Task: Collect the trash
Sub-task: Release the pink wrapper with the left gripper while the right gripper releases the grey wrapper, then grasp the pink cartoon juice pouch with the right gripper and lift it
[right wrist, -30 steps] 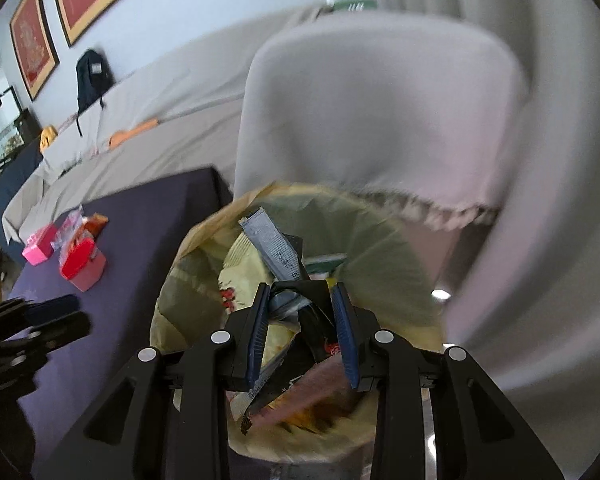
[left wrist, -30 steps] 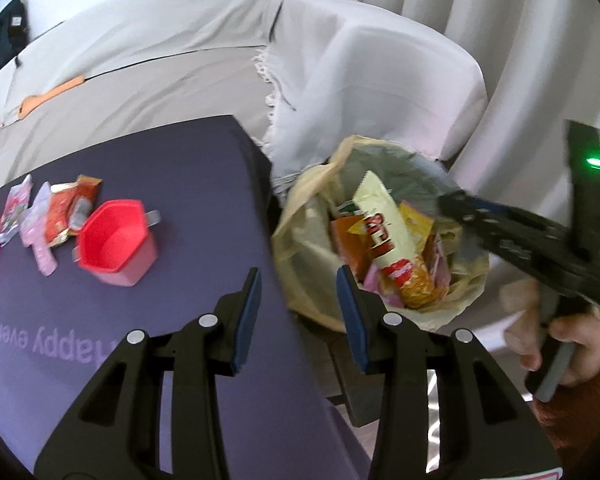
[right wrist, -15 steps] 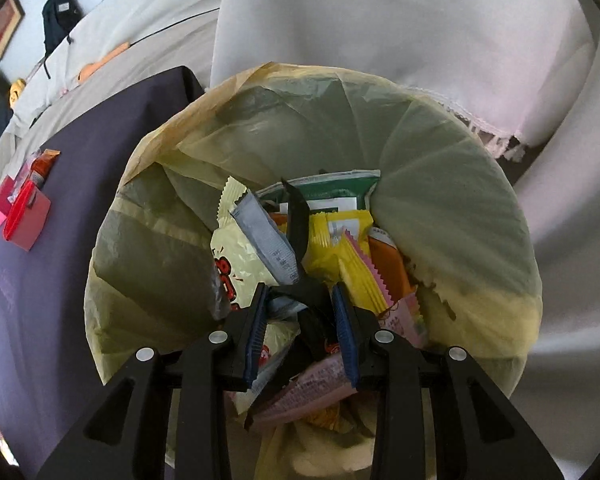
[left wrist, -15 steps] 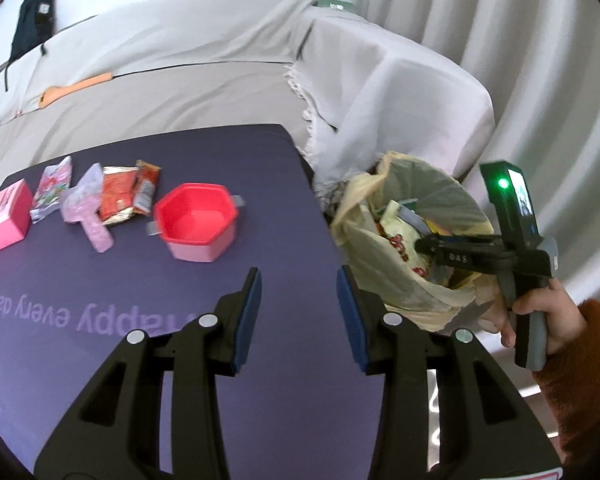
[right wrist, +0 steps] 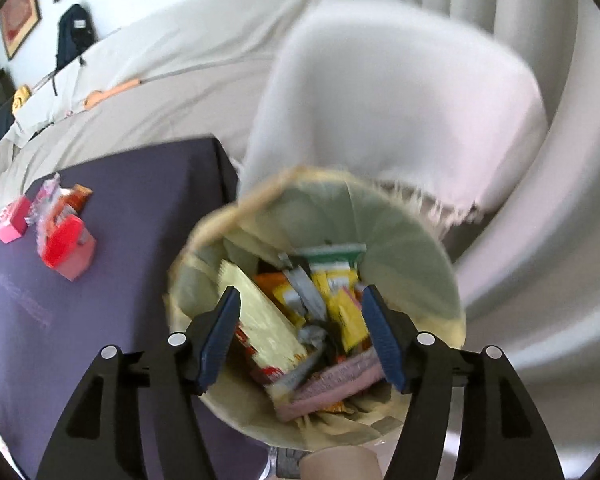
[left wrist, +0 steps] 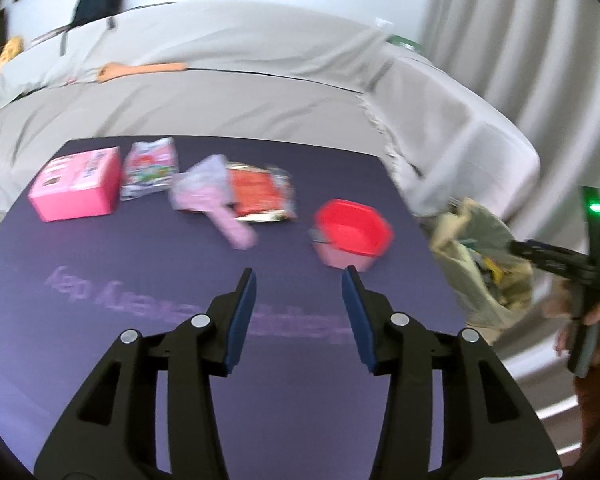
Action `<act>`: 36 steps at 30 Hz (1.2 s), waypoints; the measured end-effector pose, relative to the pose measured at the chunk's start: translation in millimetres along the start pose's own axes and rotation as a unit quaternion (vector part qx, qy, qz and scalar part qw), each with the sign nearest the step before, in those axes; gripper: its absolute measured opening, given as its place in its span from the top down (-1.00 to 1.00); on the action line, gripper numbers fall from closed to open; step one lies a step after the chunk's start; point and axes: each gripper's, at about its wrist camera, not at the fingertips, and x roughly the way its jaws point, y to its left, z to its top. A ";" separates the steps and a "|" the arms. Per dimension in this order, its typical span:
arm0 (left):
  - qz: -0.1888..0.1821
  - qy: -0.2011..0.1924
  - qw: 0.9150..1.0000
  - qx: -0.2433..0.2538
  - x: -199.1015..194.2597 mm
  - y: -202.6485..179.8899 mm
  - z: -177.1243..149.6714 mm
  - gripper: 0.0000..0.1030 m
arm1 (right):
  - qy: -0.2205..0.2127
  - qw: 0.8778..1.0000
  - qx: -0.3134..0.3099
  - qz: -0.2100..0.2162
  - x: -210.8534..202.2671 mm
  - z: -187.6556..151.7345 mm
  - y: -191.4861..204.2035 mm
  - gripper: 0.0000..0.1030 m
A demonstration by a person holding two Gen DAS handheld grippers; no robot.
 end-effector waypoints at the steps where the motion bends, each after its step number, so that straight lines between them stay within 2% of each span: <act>1: 0.005 -0.002 1.000 -0.014 -0.8 15.7 1.1 0.17 | -0.009 1.000 -0.006 0.002 -7.4 4.6 9.1 -0.16; 5: 0.029 -0.009 0.997 -0.067 -5.6 76.5 5.3 0.17 | -0.020 0.998 -0.034 0.039 -20.8 23.2 48.1 -0.17; 7: 0.049 -0.008 0.995 -0.086 -7.7 103.0 6.9 0.17 | -0.025 0.996 -0.055 0.069 -21.2 36.0 84.0 -0.17; 11: 0.076 0.019 0.991 -0.106 -5.5 149.2 3.8 0.17 | -0.021 0.987 -0.107 0.122 -5.6 56.3 169.1 -0.17; 16: 0.078 0.038 0.990 -0.110 -7.5 178.7 -7.2 0.17 | -0.002 0.967 -0.168 0.192 33.8 79.4 290.9 -0.17; 19: 0.072 0.046 0.991 -0.106 -8.3 189.2 -8.7 0.17 | 0.022 0.961 -0.183 0.207 66.2 90.2 350.0 -0.17; 22: 0.061 0.051 0.992 -0.095 -10.2 196.0 -11.1 0.17 | 0.045 0.960 -0.194 0.197 99.4 99.3 391.4 -0.17; 25: 0.045 0.055 0.993 -0.096 -11.7 201.3 -13.0 0.17 | 0.050 0.963 -0.197 0.178 127.4 108.7 416.7 -0.17; 28: 0.036 0.052 0.993 -0.104 -16.5 211.6 -15.1 0.17 | 0.060 0.962 -0.196 0.180 148.9 117.4 429.0 -0.17; 32: 0.033 0.049 0.992 -0.111 -20.1 220.2 -17.0 0.17 | 0.092 0.952 -0.200 0.212 170.8 121.8 436.1 -0.14; 33: 0.033 0.048 0.992 -0.114 -20.4 222.2 -17.3 0.17 | 0.084 0.952 -0.210 0.209 171.7 120.5 439.7 -0.05; 35: 0.034 0.049 0.991 -0.120 -18.8 224.9 -17.3 0.16 | 0.072 0.948 -0.247 0.189 170.2 115.5 447.0 0.33; 36: 0.034 0.050 0.991 -0.121 -17.4 224.9 -16.8 0.17 | 0.066 0.946 -0.266 0.175 168.4 113.4 449.9 0.68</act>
